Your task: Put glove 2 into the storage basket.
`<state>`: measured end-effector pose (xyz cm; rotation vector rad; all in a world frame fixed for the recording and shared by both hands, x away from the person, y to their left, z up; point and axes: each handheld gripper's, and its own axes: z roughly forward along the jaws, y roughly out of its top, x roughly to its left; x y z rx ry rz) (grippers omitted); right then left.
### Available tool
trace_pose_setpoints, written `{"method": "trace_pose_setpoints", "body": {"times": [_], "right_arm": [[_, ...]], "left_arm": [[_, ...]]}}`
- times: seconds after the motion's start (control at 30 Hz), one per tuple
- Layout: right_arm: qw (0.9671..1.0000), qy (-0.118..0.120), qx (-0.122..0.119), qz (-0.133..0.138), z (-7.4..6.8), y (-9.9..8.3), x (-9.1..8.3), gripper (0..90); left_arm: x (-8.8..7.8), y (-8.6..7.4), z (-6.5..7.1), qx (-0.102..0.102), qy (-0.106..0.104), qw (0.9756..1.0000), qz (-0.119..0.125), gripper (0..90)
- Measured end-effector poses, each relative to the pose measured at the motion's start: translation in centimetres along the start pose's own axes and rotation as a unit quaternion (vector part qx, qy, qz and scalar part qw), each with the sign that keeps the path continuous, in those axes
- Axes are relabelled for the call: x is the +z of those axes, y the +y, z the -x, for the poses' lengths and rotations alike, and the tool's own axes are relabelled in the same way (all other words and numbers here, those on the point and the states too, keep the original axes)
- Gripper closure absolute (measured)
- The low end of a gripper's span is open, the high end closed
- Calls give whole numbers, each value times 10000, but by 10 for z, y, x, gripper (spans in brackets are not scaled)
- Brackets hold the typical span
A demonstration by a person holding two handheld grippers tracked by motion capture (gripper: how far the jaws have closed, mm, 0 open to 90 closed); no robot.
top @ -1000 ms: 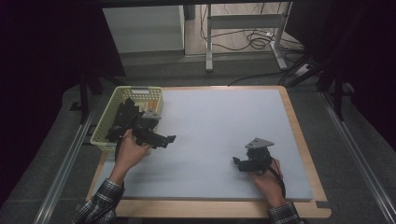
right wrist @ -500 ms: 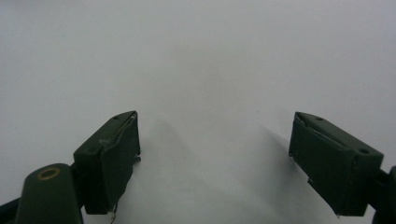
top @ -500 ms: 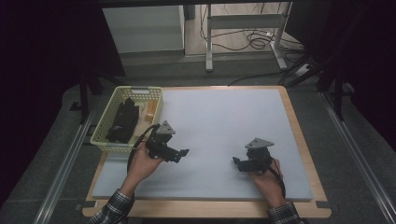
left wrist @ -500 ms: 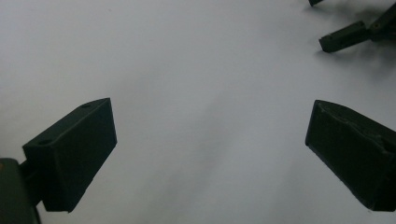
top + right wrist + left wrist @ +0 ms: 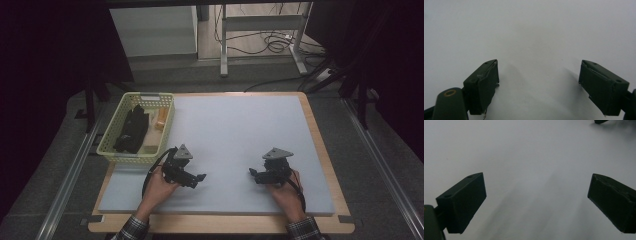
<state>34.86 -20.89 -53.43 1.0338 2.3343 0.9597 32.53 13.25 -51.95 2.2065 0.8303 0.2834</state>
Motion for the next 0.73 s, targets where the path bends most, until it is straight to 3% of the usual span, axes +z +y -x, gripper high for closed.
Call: {"method": "trace_pose_setpoints", "body": {"times": [0.33, 0.37, 0.4, 0.73], "right_arm": [[10000, -1, -2, 0, 0, 0, 0, 161], [10000, -2, -2, 0, 0, 0, 0, 161], [10000, -3, -1, 2, 0, 0, 0, 161], [10000, 0, 3, -2, 0, 0, 0, 161]], "left_arm": [[15, -23, 0, -16, 180, 9994, -298, 21], [15, -23, 0, -16, 180, 9994, -298, 9], [14, -27, -1, -102, 144, 9997, -149, 10], [14, -27, 0, -67, 178, 9997, -157, 13]]}}
